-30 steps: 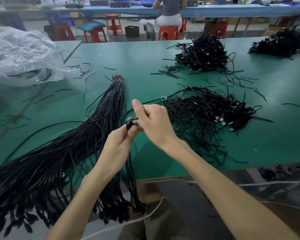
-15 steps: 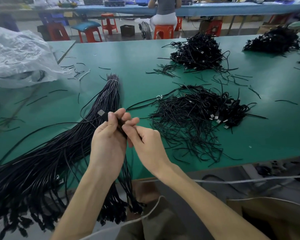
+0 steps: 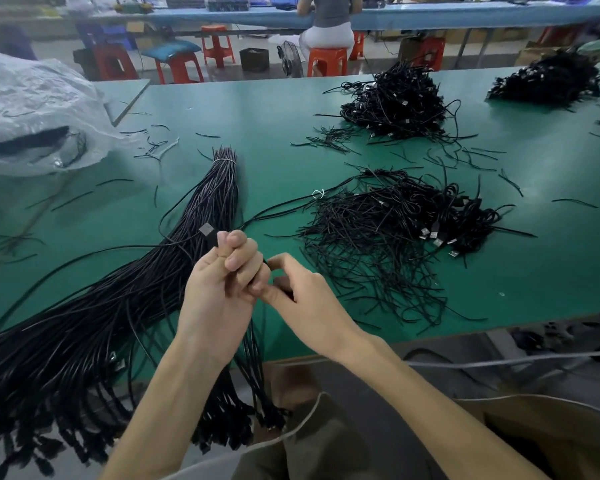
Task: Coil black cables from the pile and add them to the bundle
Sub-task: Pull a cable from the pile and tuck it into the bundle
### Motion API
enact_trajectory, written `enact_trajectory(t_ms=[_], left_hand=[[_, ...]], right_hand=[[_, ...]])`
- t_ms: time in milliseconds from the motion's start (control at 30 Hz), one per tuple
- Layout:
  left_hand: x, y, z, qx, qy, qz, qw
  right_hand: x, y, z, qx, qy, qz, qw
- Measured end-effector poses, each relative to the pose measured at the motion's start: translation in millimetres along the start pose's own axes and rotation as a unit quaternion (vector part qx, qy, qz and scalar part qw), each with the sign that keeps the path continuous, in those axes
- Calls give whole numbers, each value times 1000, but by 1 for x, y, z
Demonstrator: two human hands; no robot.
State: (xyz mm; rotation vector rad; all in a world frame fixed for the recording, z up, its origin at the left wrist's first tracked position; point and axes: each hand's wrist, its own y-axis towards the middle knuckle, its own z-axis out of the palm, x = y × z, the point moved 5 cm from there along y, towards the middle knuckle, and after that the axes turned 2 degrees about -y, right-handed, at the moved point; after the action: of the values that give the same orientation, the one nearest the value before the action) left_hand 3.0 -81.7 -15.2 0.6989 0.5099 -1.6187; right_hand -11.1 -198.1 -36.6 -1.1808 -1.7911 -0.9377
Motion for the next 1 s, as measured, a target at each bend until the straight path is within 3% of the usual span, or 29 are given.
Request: enact_trajectory(t_ms=[133, 367, 500, 633, 733, 1000], left_hand=[[1, -1, 6, 30, -1, -11, 1000], [3, -6, 9, 119, 119, -53, 984], [-8, -4, 0, 161, 299, -44, 940], [-9, -6, -7, 114, 425, -11, 898], [-7, -5, -10, 70, 517, 22, 853], [-5, 2, -28, -19, 536, -35, 843]], right_hand=[[7, 4, -4, 24, 52, -7, 998], [3, 4, -13, -1, 112, 1, 994], [-2, 0, -25, -48, 33, 2, 998], [-4, -2, -29, -55, -105, -26, 993], [-8, -2, -29, -43, -110, -11, 993], [-8, -10, -25, 9, -262, -52, 964]])
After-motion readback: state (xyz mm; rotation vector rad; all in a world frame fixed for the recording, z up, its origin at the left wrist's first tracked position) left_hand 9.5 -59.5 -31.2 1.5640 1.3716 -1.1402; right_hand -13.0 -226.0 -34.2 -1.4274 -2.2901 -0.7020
